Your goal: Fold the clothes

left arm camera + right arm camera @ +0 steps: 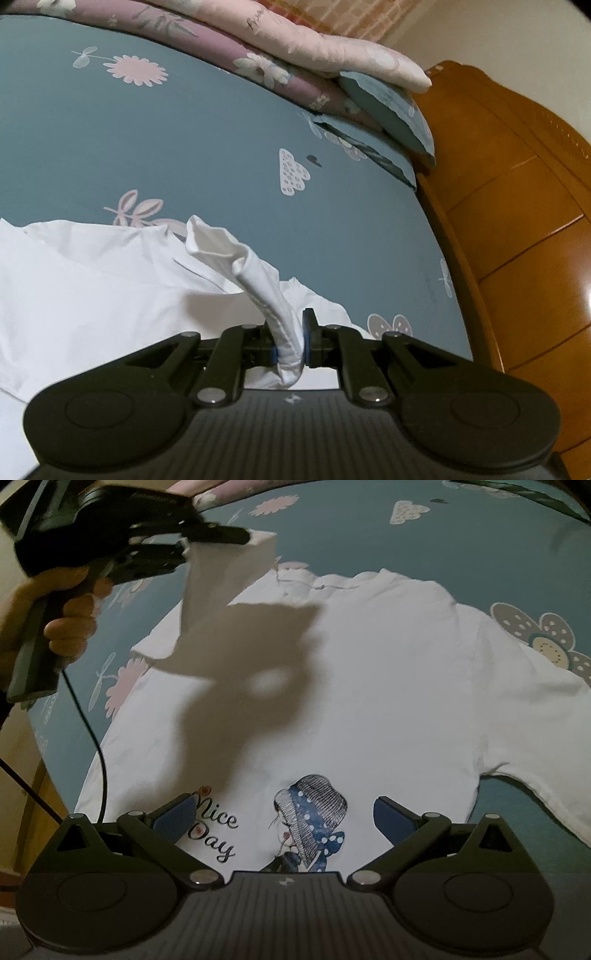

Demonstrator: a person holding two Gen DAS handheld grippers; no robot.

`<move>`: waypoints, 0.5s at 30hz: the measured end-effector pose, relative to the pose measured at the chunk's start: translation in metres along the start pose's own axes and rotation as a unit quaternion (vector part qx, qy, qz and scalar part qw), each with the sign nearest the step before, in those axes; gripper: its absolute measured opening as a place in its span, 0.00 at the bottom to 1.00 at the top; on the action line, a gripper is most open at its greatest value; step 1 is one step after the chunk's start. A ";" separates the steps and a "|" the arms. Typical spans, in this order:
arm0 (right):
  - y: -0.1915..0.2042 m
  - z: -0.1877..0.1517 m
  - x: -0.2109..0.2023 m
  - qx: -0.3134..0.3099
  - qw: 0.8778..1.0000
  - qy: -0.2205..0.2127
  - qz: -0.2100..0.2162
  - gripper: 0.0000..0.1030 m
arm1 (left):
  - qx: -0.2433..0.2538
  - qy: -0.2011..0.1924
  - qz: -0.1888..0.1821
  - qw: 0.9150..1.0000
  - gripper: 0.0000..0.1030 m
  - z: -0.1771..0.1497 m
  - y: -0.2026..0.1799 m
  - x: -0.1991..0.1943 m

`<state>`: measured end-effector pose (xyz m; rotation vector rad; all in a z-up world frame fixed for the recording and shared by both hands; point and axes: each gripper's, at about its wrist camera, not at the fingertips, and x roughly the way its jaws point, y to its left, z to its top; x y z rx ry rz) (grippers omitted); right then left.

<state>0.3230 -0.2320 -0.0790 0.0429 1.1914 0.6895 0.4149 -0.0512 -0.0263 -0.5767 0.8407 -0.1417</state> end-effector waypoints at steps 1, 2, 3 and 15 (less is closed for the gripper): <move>0.000 -0.001 0.000 -0.004 1.000 0.000 -0.002 1.00 | 0.002 0.002 0.000 1.000 0.10 -0.001 -0.002 0.003; 0.001 -0.001 0.000 -0.006 1.000 0.001 -0.003 1.00 | 0.005 0.003 0.001 1.000 0.10 -0.003 -0.004 0.006; 0.001 -0.002 0.000 -0.007 1.000 0.001 -0.003 1.00 | 0.009 0.004 0.003 1.000 0.10 -0.005 -0.006 0.009; -0.013 -0.017 -0.004 0.018 1.000 0.008 -0.016 1.00 | 0.130 0.041 0.048 0.990 0.10 -0.038 -0.042 0.057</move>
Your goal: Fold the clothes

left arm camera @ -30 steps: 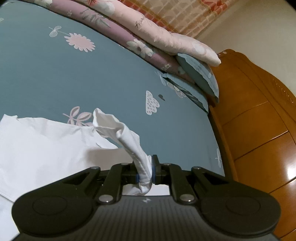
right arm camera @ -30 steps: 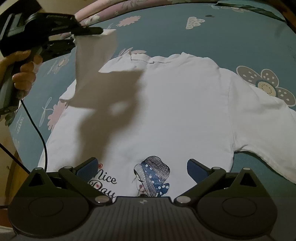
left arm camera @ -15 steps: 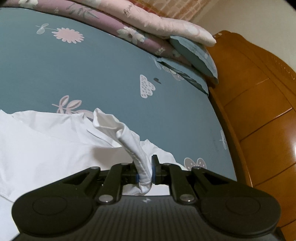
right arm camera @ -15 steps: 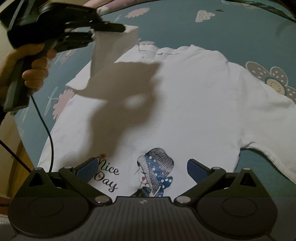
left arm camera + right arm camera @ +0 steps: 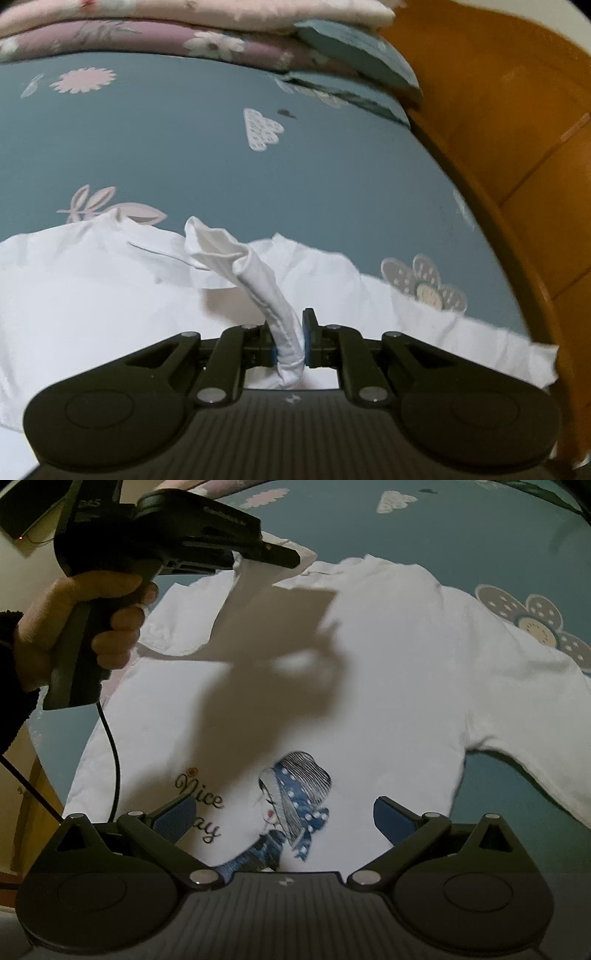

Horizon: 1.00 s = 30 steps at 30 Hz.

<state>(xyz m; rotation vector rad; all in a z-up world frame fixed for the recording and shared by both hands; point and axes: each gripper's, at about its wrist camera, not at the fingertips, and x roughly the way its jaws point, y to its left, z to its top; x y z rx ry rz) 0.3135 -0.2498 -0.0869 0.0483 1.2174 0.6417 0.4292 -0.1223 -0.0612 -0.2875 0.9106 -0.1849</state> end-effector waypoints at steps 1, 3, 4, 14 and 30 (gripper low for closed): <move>-0.002 -0.001 0.000 0.003 1.000 0.002 -0.002 1.00 | 0.008 0.003 0.003 1.000 0.10 -0.002 -0.003 0.003; -0.003 -0.004 -0.001 0.005 1.000 0.005 -0.005 1.00 | 0.021 0.006 0.008 1.000 0.10 -0.004 -0.008 0.008; -0.004 -0.005 -0.001 0.006 1.000 0.007 -0.007 1.00 | 0.027 0.007 0.011 1.000 0.10 -0.005 -0.011 0.010; 0.000 -0.011 0.004 0.007 1.000 0.018 -0.016 1.00 | 0.148 0.009 0.034 0.988 0.10 -0.020 -0.045 0.023; 0.007 -0.016 0.006 0.022 0.999 0.022 -0.045 1.00 | 0.333 0.000 0.019 0.943 0.53 -0.039 -0.081 0.021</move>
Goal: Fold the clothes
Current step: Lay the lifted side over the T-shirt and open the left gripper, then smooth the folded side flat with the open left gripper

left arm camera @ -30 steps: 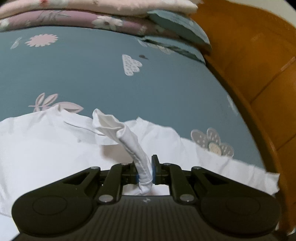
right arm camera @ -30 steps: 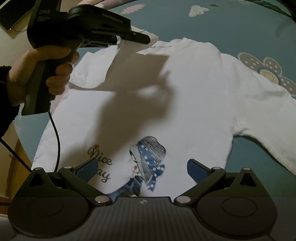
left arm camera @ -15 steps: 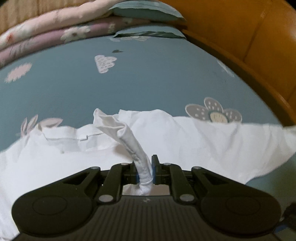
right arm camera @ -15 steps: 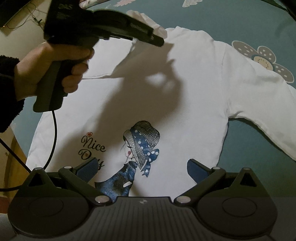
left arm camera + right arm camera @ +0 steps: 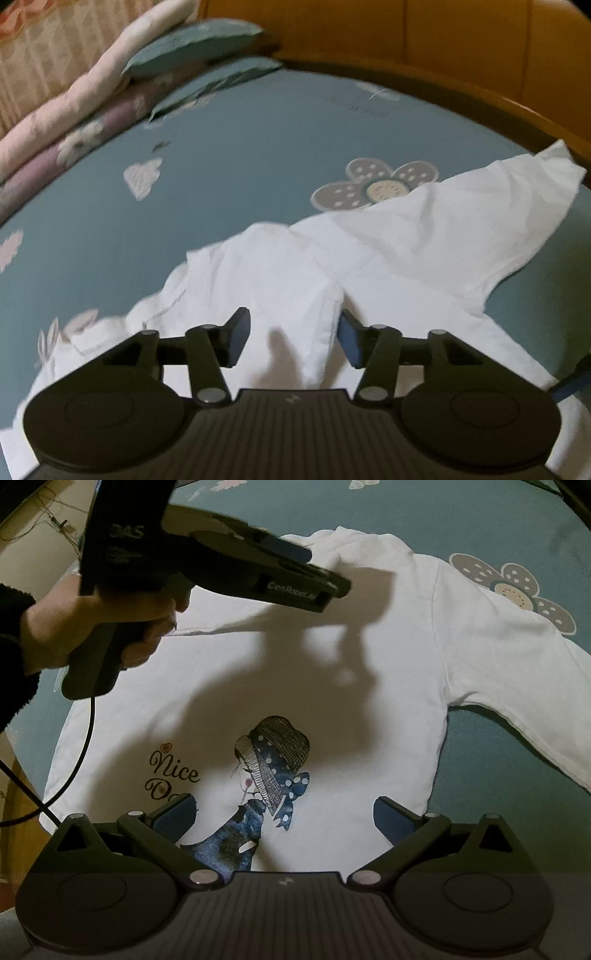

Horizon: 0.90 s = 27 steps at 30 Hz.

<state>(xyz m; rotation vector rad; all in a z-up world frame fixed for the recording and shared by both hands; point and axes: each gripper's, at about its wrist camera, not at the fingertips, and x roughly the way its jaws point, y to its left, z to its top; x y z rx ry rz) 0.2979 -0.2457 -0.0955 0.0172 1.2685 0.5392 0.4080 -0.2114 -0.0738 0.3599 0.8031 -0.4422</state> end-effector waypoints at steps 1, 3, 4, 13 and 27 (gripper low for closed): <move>0.002 0.000 0.000 0.000 1.000 0.000 -0.002 1.00 | 0.001 -0.004 -0.002 1.000 0.54 0.000 0.002 -0.003; 0.005 0.001 0.001 -0.002 1.000 0.001 -0.003 1.00 | -0.004 -0.008 -0.001 1.000 0.59 -0.004 0.010 -0.010; 0.007 0.001 0.002 -0.002 1.000 0.002 -0.005 1.00 | -0.006 -0.009 0.002 1.000 0.59 -0.006 0.013 -0.014; 0.035 0.014 0.011 -0.010 1.000 -0.001 -0.014 1.00 | -0.064 0.009 0.086 0.994 0.67 -0.067 0.080 -0.076; 0.111 0.055 0.051 -0.054 0.998 0.017 -0.020 1.00 | -0.093 0.092 0.224 0.966 0.69 -0.195 0.147 -0.110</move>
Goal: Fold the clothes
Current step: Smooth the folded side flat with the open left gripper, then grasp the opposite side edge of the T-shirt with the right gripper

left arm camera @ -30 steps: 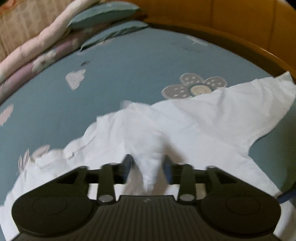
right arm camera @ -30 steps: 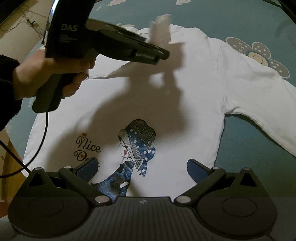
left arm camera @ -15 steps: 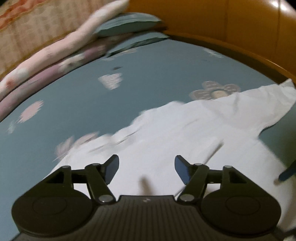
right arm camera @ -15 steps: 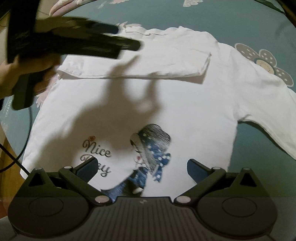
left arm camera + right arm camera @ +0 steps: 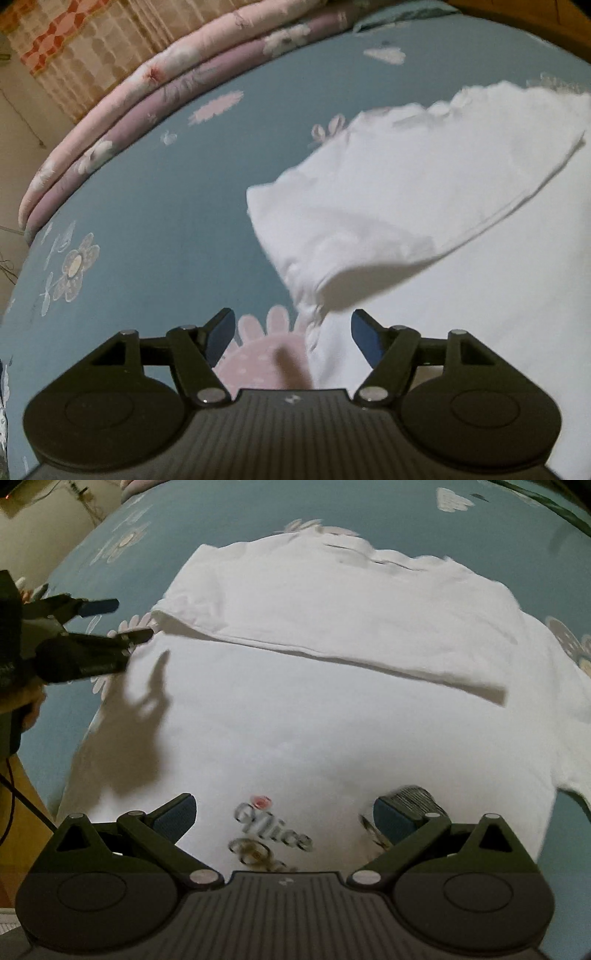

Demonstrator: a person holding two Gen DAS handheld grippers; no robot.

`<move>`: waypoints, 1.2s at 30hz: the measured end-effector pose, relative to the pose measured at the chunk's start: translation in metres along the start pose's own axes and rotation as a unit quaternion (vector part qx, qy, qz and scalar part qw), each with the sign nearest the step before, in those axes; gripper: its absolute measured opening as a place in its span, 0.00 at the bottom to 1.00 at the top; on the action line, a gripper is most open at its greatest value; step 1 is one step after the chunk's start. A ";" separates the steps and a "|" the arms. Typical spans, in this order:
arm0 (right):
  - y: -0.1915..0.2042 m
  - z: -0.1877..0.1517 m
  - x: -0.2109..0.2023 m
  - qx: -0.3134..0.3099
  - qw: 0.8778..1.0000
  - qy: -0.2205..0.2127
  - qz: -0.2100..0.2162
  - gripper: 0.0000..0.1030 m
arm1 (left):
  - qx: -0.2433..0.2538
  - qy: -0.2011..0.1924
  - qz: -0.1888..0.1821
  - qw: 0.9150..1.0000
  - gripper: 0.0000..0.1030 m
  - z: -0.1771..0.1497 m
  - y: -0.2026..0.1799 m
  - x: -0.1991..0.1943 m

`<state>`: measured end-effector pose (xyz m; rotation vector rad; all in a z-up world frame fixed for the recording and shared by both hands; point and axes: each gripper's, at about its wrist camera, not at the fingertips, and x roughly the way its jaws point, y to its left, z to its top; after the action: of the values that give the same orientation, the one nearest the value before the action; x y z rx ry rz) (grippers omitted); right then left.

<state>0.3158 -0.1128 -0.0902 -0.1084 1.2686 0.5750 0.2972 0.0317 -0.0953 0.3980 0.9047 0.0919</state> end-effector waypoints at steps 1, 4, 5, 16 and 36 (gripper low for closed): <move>0.005 0.003 0.003 -0.002 1.000 0.001 -0.002 1.00 | -0.002 -0.006 -0.004 1.000 0.69 0.000 0.002 0.005; 0.019 0.013 0.011 -0.008 1.000 0.003 -0.007 1.00 | 0.003 -0.022 -0.009 1.000 0.69 0.001 0.002 0.020; 0.024 0.016 0.013 -0.010 1.000 0.004 -0.009 1.00 | 0.012 -0.029 -0.004 1.000 0.69 0.001 0.001 0.024; 0.046 0.038 0.029 -0.012 1.000 0.003 -0.007 1.00 | -0.012 -0.045 0.001 0.999 0.72 -0.026 0.035 0.026; 0.030 0.054 0.030 0.010 1.000 -0.017 -0.024 1.00 | -0.310 -0.034 -0.227 0.923 0.64 0.018 0.143 0.063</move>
<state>0.3541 -0.0559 -0.0934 -0.1118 1.2359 0.5216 0.3626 0.1739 -0.0785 -0.4013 0.8291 -0.0643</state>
